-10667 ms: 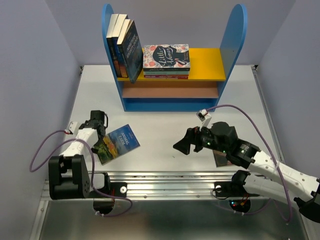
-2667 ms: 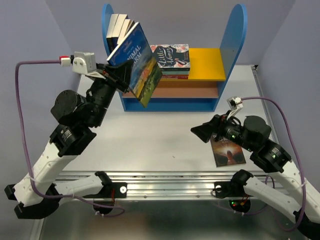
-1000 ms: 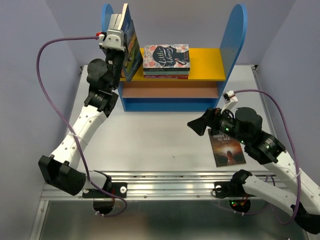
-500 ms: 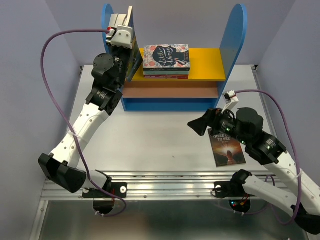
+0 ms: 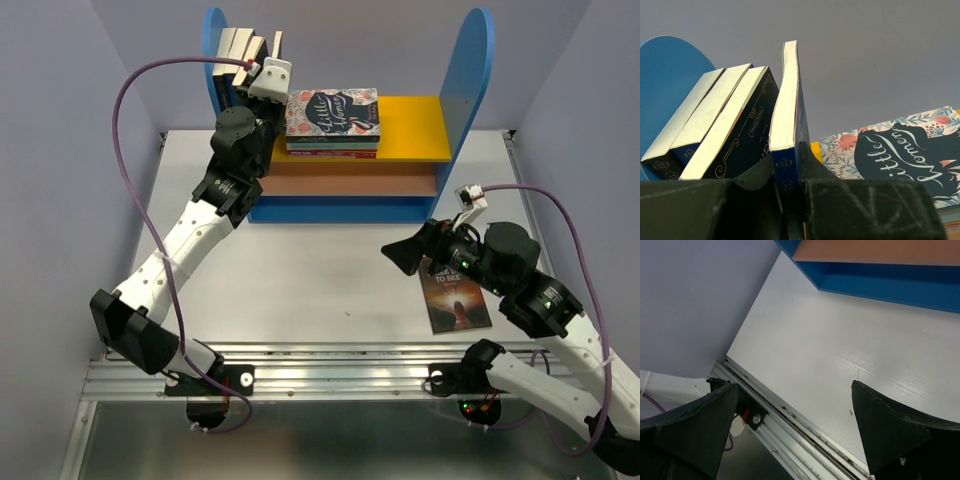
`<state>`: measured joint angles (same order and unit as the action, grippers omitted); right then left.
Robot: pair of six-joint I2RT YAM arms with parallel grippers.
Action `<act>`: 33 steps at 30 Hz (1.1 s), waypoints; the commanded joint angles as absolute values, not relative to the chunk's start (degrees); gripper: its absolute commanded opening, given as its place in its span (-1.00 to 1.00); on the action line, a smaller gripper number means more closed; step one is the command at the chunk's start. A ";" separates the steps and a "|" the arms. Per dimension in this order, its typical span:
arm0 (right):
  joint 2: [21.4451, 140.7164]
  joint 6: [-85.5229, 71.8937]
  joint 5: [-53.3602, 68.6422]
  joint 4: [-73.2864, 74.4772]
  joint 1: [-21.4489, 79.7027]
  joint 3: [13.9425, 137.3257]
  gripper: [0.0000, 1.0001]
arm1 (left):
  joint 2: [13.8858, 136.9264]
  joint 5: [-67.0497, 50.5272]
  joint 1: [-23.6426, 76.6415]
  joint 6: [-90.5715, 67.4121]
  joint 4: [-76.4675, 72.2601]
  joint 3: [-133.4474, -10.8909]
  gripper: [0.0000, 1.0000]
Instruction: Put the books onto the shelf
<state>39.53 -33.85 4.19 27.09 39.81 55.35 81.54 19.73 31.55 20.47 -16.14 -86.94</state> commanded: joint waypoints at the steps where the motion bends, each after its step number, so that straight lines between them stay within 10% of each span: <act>1: 38.58 -32.96 2.81 26.54 39.99 55.55 1.00 | 79.01 21.44 31.64 21.80 -24.61 -86.31 -1.00; 18: 39.37 -33.40 2.90 26.81 39.99 55.20 1.00 | 80.86 24.60 28.39 16.79 -29.09 -81.91 -0.99; 24: 40.08 -33.22 4.04 26.98 39.99 54.67 1.00 | 81.91 27.15 28.48 17.05 -26.29 -82.97 0.00; 33: 41.13 -33.84 5.10 26.37 39.99 54.23 1.00 | 79.98 25.75 28.48 14.59 -24.43 -83.58 0.06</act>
